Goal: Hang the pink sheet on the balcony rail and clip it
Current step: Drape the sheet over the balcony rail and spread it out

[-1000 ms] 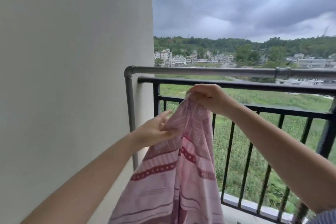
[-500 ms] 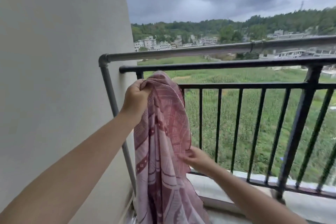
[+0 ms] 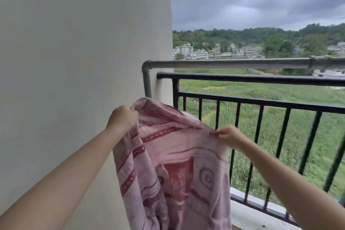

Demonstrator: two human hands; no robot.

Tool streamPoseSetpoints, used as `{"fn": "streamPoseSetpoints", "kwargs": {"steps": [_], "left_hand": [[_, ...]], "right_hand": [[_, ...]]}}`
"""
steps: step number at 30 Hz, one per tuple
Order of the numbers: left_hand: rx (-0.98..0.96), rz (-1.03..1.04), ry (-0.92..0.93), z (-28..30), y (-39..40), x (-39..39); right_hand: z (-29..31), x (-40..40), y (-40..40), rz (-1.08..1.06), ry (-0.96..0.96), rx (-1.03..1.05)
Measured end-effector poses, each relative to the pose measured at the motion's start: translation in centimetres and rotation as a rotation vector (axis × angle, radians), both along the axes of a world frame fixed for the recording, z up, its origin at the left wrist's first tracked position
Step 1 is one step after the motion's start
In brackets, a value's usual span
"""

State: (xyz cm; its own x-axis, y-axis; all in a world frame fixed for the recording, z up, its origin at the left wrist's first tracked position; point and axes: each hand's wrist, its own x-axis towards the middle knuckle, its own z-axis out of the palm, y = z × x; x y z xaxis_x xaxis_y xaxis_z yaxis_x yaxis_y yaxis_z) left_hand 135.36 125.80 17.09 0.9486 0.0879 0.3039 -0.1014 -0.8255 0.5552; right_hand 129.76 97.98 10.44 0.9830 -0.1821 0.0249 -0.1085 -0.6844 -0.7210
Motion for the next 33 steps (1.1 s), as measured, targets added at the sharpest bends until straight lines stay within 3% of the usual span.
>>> {"fn": "streamPoseSetpoints", "kwargs": {"steps": [2,4,5,7,9,13,18,23,26,30,33], "left_hand": [[0.429,0.077,0.104,-0.3,0.6,-0.6],[0.557,0.016,0.051,-0.7,0.4,-1.0],[0.482,-0.123,-0.021,-0.7,-0.2,-1.1],[0.118,-0.517,-0.109,-0.5,-2.2,-2.1],[-0.135,-0.725,-0.144,-0.5,-4.4,-3.2],[-0.232,-0.639,-0.322,-1.9,-5.7,-2.9],[-0.506,-0.834,-0.063,-2.0,-5.8,-2.7],[-0.688,-0.901,0.079,-0.5,-5.6,-3.2],[-0.468,-0.771,0.007,0.5,-5.0,-2.0],[0.384,-0.218,0.130,-0.8,-2.5,1.8],[0.643,-0.302,0.284,-2.8,-2.7,1.0]], "right_hand": [[3.7,0.3,-0.1,-0.084,-0.176,-0.036],[7.7,0.2,1.2,-0.032,-0.331,-0.148],[9.4,0.0,2.1,0.026,-0.365,-0.226],[11.4,-0.4,4.4,0.137,-0.390,-0.358],[11.5,-0.4,5.8,0.203,-0.380,-0.384],[9.0,-1.0,5.6,0.163,-0.381,-0.242],[1.1,-2.0,3.7,0.354,-0.090,0.196],[-7.2,-1.4,4.1,0.336,0.248,0.037],[-5.6,-1.4,3.0,0.249,0.270,-0.021],[1.6,-2.1,-0.8,0.087,0.097,0.105],[7.0,-2.0,-1.0,0.096,-0.052,0.142]]}}
